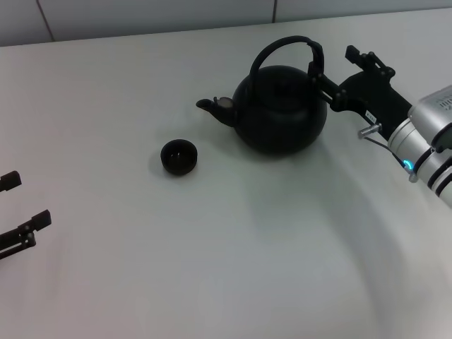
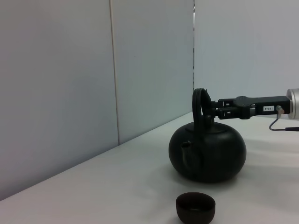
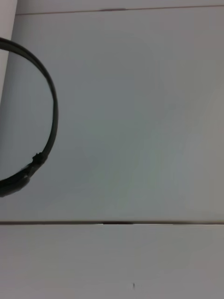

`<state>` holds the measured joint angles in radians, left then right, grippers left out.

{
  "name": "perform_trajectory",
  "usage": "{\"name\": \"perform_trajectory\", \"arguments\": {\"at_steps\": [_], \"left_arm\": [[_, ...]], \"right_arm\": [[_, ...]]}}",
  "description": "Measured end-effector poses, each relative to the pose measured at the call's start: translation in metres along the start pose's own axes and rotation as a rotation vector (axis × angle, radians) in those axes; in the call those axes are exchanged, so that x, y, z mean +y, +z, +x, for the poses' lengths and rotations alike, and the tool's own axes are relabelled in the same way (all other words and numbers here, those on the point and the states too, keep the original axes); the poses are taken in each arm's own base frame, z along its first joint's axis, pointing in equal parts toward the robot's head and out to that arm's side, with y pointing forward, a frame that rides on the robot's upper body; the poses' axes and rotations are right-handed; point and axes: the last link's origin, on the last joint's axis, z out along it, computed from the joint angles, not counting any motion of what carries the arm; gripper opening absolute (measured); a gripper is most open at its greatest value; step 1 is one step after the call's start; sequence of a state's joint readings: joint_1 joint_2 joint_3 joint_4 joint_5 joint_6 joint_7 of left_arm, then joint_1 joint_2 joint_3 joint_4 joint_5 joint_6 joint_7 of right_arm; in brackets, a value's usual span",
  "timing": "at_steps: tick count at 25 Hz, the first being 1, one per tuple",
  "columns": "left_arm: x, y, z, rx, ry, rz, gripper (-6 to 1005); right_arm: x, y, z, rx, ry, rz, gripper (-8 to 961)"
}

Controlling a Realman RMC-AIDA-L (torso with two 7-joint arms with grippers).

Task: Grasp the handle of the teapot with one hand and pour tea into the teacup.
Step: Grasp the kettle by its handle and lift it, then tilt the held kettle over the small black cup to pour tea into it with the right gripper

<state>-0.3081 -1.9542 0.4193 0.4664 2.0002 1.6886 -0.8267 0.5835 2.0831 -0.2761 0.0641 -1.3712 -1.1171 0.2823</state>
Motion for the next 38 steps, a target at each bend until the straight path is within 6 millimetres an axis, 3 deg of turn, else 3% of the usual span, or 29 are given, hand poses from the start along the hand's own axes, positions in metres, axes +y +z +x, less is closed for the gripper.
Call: {"name": "perform_trajectory", "arguments": {"at_steps": [8,14,16,21,30,38], "left_arm": [[0.0,-0.001,0.001,0.008,-0.001,0.0,801],[0.001,-0.001,0.001,0.013,-0.002,0.0,801],[0.001,-0.001,0.001,0.013,-0.002,-0.001,801],[0.001,0.0,0.001,0.014,-0.003,-0.001,802],[0.0,0.001,0.001,0.011,-0.003,0.005,802],[0.002,0.004,0.0,0.012,-0.007,0.007,802]], "right_arm": [[0.004,0.013,-0.003,0.03,0.007,-0.034,725],[0.01,0.015,-0.003,0.037,-0.013,-0.074,493],[0.01,0.015,-0.004,0.032,-0.019,-0.08,246],[0.01,0.015,-0.005,0.024,-0.022,-0.076,88],[-0.006,0.017,-0.018,-0.046,0.026,-0.005,88],[-0.011,0.034,-0.035,-0.036,0.028,-0.093,87]]}}
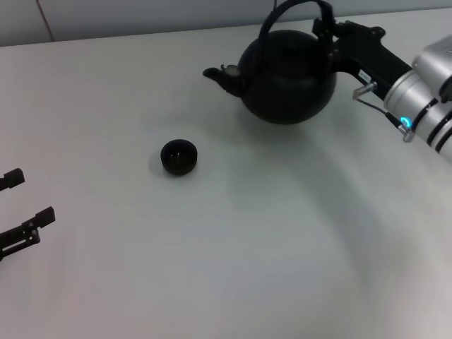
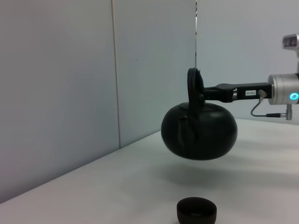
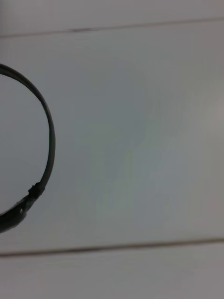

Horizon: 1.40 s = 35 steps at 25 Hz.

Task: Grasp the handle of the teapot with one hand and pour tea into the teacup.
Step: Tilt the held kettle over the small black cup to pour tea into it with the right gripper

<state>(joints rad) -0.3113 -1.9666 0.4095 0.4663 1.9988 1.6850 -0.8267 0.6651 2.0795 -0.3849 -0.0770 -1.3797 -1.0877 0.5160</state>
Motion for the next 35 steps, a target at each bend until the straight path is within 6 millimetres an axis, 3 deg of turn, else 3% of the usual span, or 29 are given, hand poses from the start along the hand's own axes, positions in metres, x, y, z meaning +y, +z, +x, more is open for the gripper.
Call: {"name": "perform_trajectory", "arguments": {"at_steps": [13,35], "left_arm": [[0.001,0.003,0.0,0.009,-0.004,0.003,802],[0.001,0.0,0.0,0.017,-0.019,0.019,801]], "right_arm": [[0.012,0.032,-0.021,0.081,-0.189,-0.205,88],[0.019,0.041,-0.035,0.053,-0.48,-0.305,87]]}}
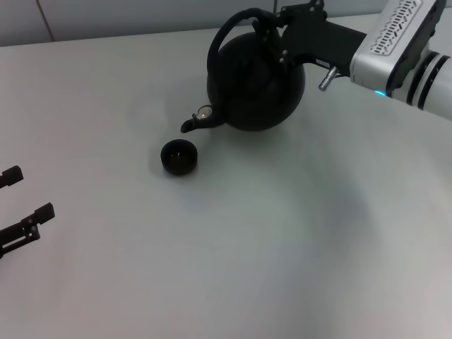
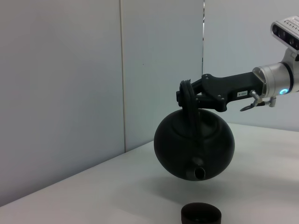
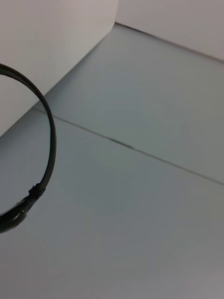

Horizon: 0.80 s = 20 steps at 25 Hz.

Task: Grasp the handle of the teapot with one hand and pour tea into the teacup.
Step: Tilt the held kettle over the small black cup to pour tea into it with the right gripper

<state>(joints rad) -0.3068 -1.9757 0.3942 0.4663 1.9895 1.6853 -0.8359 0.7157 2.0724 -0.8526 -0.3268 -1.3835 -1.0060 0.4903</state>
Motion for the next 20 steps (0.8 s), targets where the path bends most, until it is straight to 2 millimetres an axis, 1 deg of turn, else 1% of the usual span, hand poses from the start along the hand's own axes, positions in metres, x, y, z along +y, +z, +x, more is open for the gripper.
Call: {"name": "perform_trajectory", "arguments": {"at_steps": [13,20], "left_arm": [[0.001,0.002,0.0,0.004,-0.002,-0.003,801],[0.001,0.002,0.0,0.003,-0.003,-0.002,801]], "right_arm": [[0.005,0.009,-0.009,-0.016,-0.139,-0.041,87],[0.006,0.011,-0.011,-0.019,-0.188,-0.055,87]]}}
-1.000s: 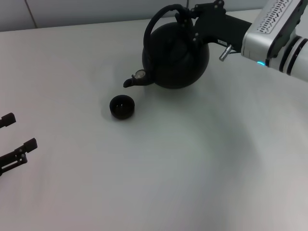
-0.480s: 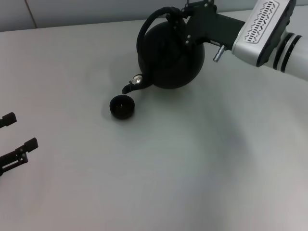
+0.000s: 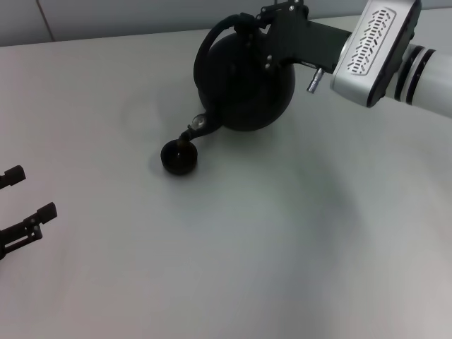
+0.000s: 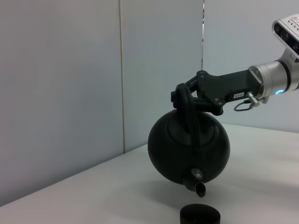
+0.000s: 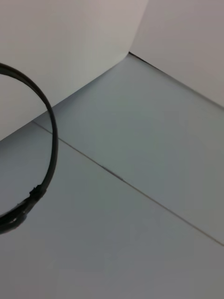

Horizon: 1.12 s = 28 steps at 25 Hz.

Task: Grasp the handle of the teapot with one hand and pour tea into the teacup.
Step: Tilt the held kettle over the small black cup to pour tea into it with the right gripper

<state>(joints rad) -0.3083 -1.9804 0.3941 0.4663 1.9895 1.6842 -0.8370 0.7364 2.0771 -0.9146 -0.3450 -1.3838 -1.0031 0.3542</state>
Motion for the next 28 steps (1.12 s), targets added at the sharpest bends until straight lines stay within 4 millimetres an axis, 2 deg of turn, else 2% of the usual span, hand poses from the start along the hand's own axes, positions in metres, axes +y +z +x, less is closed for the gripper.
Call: {"name": "perform_trajectory", "arguments": {"at_steps": [21,28], "left_arm": [[-0.0012,0.0012,0.0017,0.011,0.008,0.007,801],[-0.0021,0.0022,0.0023,0.011,0.012,0.007,801]], "right_arm": [[0.0015,0.0041,-0.0048,-0.011,-0.074,-0.018,86],[0.0,0.0026,-0.0041,-0.013,0.031,-0.007,86]]}}
